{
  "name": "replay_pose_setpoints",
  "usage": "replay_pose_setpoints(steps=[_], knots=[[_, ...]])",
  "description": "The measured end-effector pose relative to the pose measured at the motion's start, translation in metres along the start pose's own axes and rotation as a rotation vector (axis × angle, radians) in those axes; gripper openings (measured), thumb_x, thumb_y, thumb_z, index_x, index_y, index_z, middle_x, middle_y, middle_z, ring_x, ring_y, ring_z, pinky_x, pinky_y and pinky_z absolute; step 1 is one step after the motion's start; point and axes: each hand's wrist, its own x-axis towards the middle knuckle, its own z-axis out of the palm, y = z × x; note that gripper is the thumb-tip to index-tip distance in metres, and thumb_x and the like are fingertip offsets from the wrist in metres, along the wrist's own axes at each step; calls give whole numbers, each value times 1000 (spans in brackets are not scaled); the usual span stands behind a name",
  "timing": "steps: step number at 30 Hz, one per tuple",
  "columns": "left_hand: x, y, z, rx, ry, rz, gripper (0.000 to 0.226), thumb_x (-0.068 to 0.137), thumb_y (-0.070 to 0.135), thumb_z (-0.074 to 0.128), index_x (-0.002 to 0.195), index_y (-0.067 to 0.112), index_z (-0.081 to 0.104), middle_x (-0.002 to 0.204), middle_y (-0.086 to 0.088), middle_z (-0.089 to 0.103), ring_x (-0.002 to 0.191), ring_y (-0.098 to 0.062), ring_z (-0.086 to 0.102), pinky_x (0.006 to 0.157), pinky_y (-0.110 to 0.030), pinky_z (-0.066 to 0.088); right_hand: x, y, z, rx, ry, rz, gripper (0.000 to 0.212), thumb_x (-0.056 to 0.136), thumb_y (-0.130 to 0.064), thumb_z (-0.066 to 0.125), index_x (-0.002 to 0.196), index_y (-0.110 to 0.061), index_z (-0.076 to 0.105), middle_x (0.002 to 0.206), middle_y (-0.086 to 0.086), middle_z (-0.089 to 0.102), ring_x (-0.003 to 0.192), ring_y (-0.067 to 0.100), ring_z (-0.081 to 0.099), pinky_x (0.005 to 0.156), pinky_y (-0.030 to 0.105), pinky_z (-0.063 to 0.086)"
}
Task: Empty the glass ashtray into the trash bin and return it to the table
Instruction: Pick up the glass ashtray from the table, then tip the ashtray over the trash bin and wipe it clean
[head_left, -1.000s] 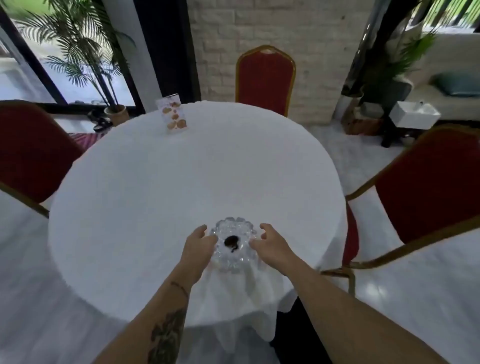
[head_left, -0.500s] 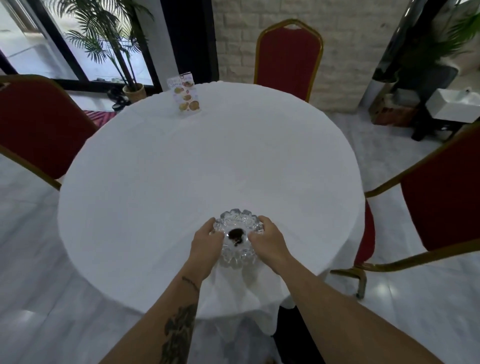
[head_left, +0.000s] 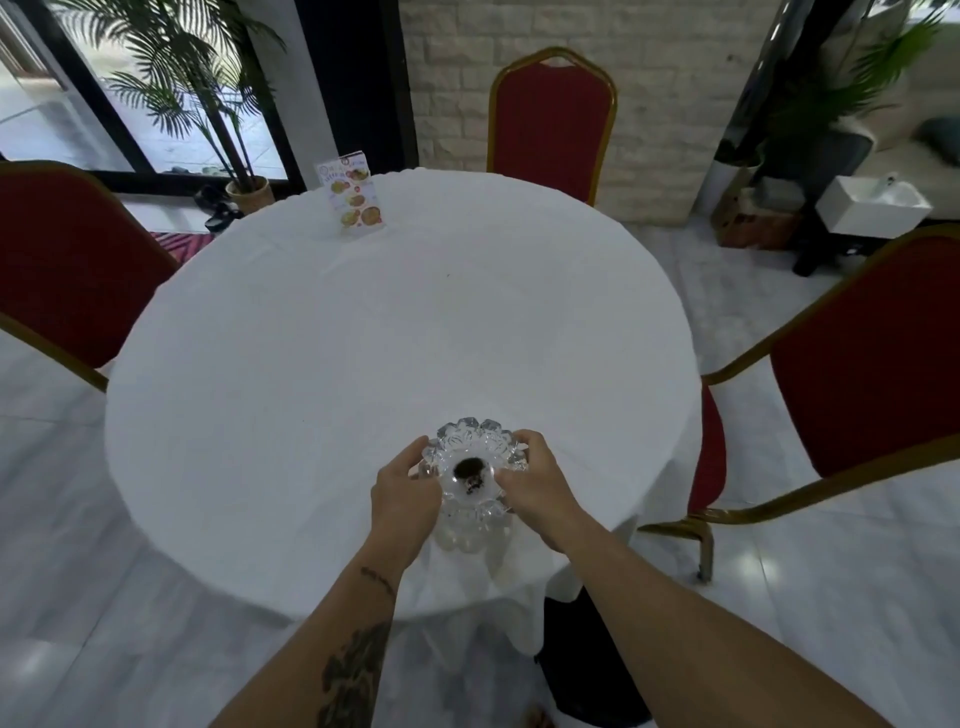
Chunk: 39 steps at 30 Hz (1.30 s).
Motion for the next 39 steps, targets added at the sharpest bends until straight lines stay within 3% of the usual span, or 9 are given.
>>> replay_pose_setpoints(steps=[4, 12, 17, 21, 26, 29, 32, 35, 39], knots=[[-10, 4, -2, -5, -44, 55, 54, 88, 1, 53, 135, 27, 61, 89, 21, 65, 71, -1, 61, 67, -21, 54, -16, 3, -9, 96, -11, 49, 48, 82, -12, 59, 119, -34, 38, 105, 10, 63, 76, 24, 60, 73, 44, 54], [-54, 5, -8, 34, -264, 211, 51, 85, -2, 54, 121, 30, 69, 103, 23, 72, 77, 2, 68, 65, -17, 56, -89, 7, -24, 154, 61, 33, 63, 95, 1, 47, 141, -39, 30, 109, -1, 58, 97, 24, 68, 66, 27, 57], [-88, -14, -2, 67, -376, 266, 58, 85, 0, 53, 136, 25, 61, 130, 9, 65, 80, 0, 66, 78, -27, 58, -133, 29, -31, 314, 160, 52, 69, 93, 13, 41, 143, -34, 39, 113, 9, 60, 101, 32, 67, 68, 43, 64], [-114, -35, 5, 161, -445, 305, 60, 77, -1, 52, 107, 46, 74, 107, 18, 75, 81, -8, 69, 77, -30, 58, -169, 55, -38, 325, 199, 52, 69, 86, 21, 42, 135, -28, 43, 98, -4, 54, 92, 20, 63, 71, 41, 59], [-139, -58, 22, 168, -490, 259, 55, 82, -4, 55, 127, 26, 66, 117, 8, 70, 72, 0, 65, 58, -11, 53, -196, 87, -50, 418, 251, 104, 51, 98, 7, 43, 133, -31, 48, 104, 2, 65, 88, 27, 71, 58, 34, 57], [-151, -75, 37, 174, -552, 243, 49, 84, 1, 59, 124, 28, 68, 108, 11, 74, 76, -1, 71, 70, -18, 57, -202, 111, -57, 422, 293, 101, 41, 98, -3, 55, 127, -31, 55, 113, 5, 70, 96, 27, 73, 65, 38, 62], [-158, -87, 57, 158, -549, 206, 38, 88, 4, 65, 114, 32, 64, 92, 17, 71, 67, 15, 66, 63, -2, 48, -200, 139, -64, 444, 356, 86, 38, 96, -4, 62, 116, -36, 56, 116, 8, 70, 99, 28, 73, 70, 37, 63], [-157, -105, 82, 127, -511, 188, 41, 90, 2, 63, 128, 17, 64, 113, 5, 72, 92, -4, 66, 84, -16, 49, -192, 174, -70, 423, 422, 117, 43, 100, -1, 53, 121, -39, 49, 114, 3, 66, 94, 20, 72, 66, 31, 64], [-147, -146, 110, 113, -457, 90, 35, 92, 11, 61, 127, 12, 65, 124, -8, 70, 114, -26, 65, 106, -42, 49, -170, 218, -76, 396, 455, 147, 52, 98, -6, 48, 114, -55, 50, 121, 2, 65, 99, 27, 73, 83, 57, 61]])
